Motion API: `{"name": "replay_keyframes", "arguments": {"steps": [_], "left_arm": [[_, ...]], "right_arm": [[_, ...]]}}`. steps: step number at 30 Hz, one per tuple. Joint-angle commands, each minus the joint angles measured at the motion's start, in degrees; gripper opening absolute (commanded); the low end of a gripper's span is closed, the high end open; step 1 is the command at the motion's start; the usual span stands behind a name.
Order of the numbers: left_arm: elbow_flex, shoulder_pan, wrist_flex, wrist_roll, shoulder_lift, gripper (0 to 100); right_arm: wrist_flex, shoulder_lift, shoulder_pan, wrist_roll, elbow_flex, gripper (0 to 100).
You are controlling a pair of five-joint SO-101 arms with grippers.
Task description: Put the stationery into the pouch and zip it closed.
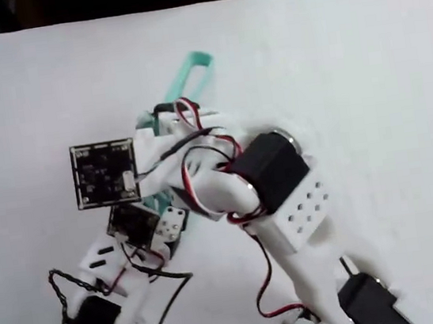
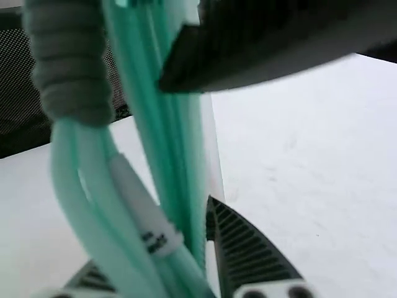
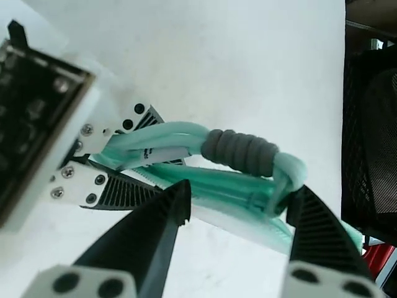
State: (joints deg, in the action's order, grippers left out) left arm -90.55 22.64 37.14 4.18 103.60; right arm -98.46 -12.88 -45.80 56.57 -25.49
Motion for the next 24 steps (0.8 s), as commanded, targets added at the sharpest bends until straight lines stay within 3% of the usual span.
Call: {"name": "replay_keyframes", "arguments": {"steps": [1, 10, 18, 24], "left_arm": [[1.6, -0.2, -1.1, 0.4, 0.0, 8], [1.1, -0.1, -1.4, 0.4, 0.0, 8], [1.1, -0.1, -1.4, 0.4, 0.0, 8], [1.2, -0.1, -1.4, 0.4, 0.0, 8]], "right_arm": [[0.0, 3.9, -1.1, 0.4, -4.8, 23.7], [-0.1, 7.8, -1.0, -2.5, -20.2, 23.7], [-0.3, 10.9, -0.7, -2.5, -14.9, 23.6], [-0.3, 4.0, -1.0, -1.8, -9.6, 23.5]]}}
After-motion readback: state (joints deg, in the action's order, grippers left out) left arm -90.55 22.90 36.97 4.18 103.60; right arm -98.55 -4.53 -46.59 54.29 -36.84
